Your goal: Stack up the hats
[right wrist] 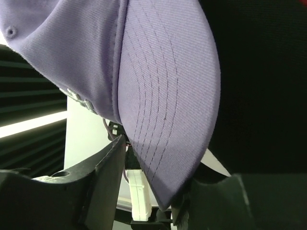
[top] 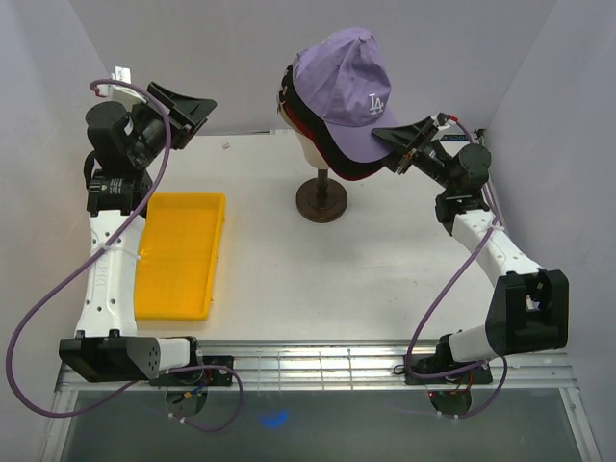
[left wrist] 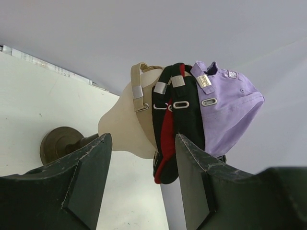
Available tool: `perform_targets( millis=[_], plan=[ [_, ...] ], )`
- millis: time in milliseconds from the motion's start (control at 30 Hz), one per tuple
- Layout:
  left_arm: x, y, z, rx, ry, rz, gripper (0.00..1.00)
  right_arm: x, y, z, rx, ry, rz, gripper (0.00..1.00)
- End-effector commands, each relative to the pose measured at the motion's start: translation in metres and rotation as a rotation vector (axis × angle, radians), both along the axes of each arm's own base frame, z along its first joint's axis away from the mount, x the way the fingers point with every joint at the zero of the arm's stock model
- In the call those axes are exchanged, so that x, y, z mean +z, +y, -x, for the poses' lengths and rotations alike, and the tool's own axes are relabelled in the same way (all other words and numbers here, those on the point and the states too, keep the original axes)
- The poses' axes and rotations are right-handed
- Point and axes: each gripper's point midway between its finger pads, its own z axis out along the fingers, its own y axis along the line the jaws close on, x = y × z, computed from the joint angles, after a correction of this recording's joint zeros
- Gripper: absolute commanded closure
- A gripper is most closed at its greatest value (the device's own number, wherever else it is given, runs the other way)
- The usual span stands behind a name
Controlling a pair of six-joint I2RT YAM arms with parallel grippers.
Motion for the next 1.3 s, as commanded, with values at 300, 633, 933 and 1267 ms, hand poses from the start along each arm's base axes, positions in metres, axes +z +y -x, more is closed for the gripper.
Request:
perform_targets(
  millis=[300, 633, 933, 1267],
  plan=[
    [-0.001, -0.002, 0.005, -0.012, -0.03, -0.033, 0.35, 0.005, -0.019, 0.014, -0.056, -0.021, -0.019, 0.54],
    [-0.009, -0.002, 0.004, -0.012, -0.017, -0.038, 0.37, 0.0, -0.022, 0.013, -0.047, 0.001, -0.006, 0.82],
    [-0.014, -0.002, 0.002, -0.012, -0.006, -0.036, 0.38, 0.013, -0.014, 0.013, 0.03, -0.051, 0.014, 0.92],
    [-0.015, -0.016, 0.001, -0.051, -0.008, -0.034, 0.39, 0.052, -0.011, 0.019, 0.102, -0.191, -0.024, 0.92]
  ],
)
